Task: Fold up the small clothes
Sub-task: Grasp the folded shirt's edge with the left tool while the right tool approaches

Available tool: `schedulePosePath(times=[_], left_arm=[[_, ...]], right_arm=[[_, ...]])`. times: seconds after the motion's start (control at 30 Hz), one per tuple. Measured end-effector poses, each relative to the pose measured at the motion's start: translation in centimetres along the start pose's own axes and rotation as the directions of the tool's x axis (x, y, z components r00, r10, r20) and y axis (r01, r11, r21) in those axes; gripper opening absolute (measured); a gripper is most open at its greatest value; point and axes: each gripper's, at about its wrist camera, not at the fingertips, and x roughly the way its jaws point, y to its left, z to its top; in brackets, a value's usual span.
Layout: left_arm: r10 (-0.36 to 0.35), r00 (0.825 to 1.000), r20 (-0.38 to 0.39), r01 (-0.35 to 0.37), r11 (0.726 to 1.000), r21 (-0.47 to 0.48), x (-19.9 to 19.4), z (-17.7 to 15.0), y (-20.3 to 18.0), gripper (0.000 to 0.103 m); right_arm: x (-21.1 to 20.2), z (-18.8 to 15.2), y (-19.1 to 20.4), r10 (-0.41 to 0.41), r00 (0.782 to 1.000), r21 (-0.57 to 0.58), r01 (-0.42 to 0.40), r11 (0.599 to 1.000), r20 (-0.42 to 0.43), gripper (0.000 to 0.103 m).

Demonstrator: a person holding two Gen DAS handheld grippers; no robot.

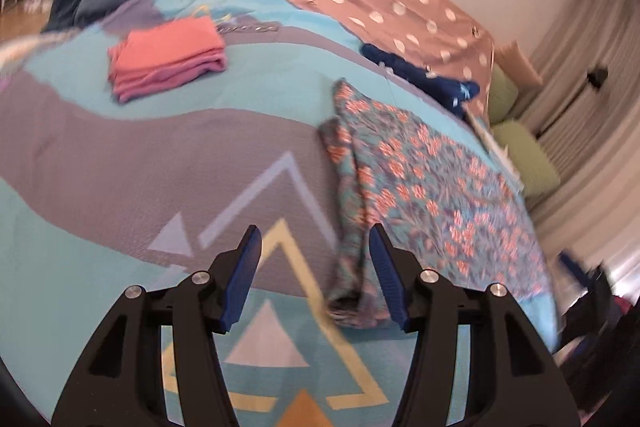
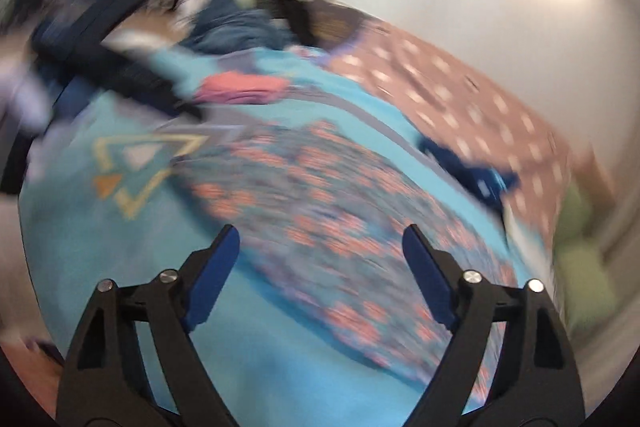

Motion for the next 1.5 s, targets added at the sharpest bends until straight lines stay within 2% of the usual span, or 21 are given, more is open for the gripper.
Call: schedulePosePath(times=[0.07,0.17,0.23,0.3,0.43,0.6,0.67,0.7,0.73,0.77,0.83,0.9,1.03,1.1,1.2,1.23,1.27,1.3,1.33,1.43,1.5], left_arm=[[-0.022,1.0,0.001,0.022,0.999,-0.037,-0.1,0.1,1.1,0.056],[-0.033,0.999,-0.003,0.033,0.998,-0.062,-0.2,0.0,2.0,0.056],[-0.042,0.999,-0.011,0.041,0.997,-0.068,0.0,-0.1,2.3,0.056],[-0.06,0.998,-0.021,0.059,0.996,-0.07,0.3,0.0,2.5,0.056],[-0.113,0.992,-0.048,0.109,0.99,-0.086,1.5,0.6,2.8,0.06],[-0.182,0.981,-0.072,0.177,0.981,-0.078,3.8,2.4,1.8,0.06],[-0.229,0.969,-0.094,0.224,0.973,-0.058,4.8,3.2,0.9,0.061],[-0.264,0.957,-0.119,0.261,0.964,-0.042,5.8,3.8,0.2,0.061],[-0.283,0.948,-0.143,0.281,0.959,-0.033,6.7,4.3,-0.3,0.066],[-0.291,0.943,-0.161,0.291,0.956,-0.028,7.4,4.5,-0.7,0.069],[-0.303,0.928,-0.218,0.305,0.952,-0.023,9.6,5.3,-1.5,0.069],[-0.324,0.906,-0.273,0.327,0.944,-0.036,12.0,6.0,-2.2,0.069],[-0.371,0.884,-0.285,0.366,0.928,-0.072,14.3,7.6,-2.6,0.069],[-0.378,0.879,-0.289,0.369,0.925,-0.09,15.3,8.3,-2.8,0.064],[-0.363,0.886,-0.288,0.34,0.932,-0.128,16.3,8.8,-2.9,0.047],[-0.364,0.886,-0.286,0.334,0.931,-0.148,16.5,8.8,-2.9,0.033],[-0.364,0.885,-0.292,0.326,0.93,-0.17,16.9,8.8,-2.9,0.011],[-0.365,0.882,-0.298,0.321,0.928,-0.188,17.2,8.8,-2.8,0.01],[-0.362,0.883,-0.3,0.31,0.928,-0.205,17.4,8.7,-2.7,0.01],[-0.359,0.891,-0.279,0.309,0.928,-0.206,16.8,9.0,-3.1,0.009],[-0.365,0.894,-0.259,0.317,0.925,-0.208,16.3,9.5,-3.5,0.009]], right_arm=[[1.0,0.7,2.4,0.031,0.999,-0.065,-0.031,0.997,-0.007,0.074],[3.4,1.7,4.7,0.081,0.993,-0.101,-0.09,0.991,-0.084,0.065],[5.3,1.8,5.6,0.092,0.984,-0.118,-0.111,0.987,-0.153,0.065],[6.7,1.7,6.5,0.069,0.981,-0.134,-0.095,0.986,-0.183,0.065],[8.2,2.7,8.2,-0.037,0.988,-0.199,0.007,0.98,-0.148,0.065],[9.4,3.6,8.5,-0.078,0.987,-0.184,0.051,0.982,-0.141,0.065],[9.6,3.7,8.5,-0.074,0.986,-0.171,0.049,0.984,-0.146,0.065],[9.6,3.7,8.3,-0.071,0.986,-0.164,0.046,0.985,-0.148,0.065],[9.5,3.7,8.2,-0.068,0.987,-0.159,0.044,0.986,-0.148,0.065],[9.7,3.6,8.1,-0.066,0.987,-0.156,0.042,0.987,-0.148,0.065],[9.6,3.3,7.5,-0.056,0.986,-0.137,0.035,0.99,-0.155,0.065],[9.7,2.9,6.6,-0.042,0.985,-0.102,0.026,0.994,-0.167,0.065],[10.0,2.7,6.4,-0.045,0.985,-0.088,0.03,0.996,-0.167,0.065],[10.3,3.0,6.8,-0.055,0.986,-0.104,0.039,0.994,-0.157,0.062],[11.1,3.3,7.0,-0.054,0.987,-0.093,0.04,0.995,-0.154,0.058],[11.2,3.4,7.0,-0.029,0.986,-0.077,0.016,0.997,-0.163,0.049],[11.3,3.4,6.8,-0.003,0.986,-0.066,-0.009,0.998,-0.169,0.027],[11.3,3.4,6.5,0.011,0.984,-0.049,-0.02,0.999,-0.176,0.018],[11.1,3.4,6.0,0.015,0.985,-0.031,-0.021,0.999,-0.172,0.015],[10.3,3.5,3.7,0.07,0.988,0.058,-0.062,0.996,-0.136,0.012],[9.3,3.7,2.0,0.07,0.993,0.115,-0.058,0.992,-0.098,0.012]])
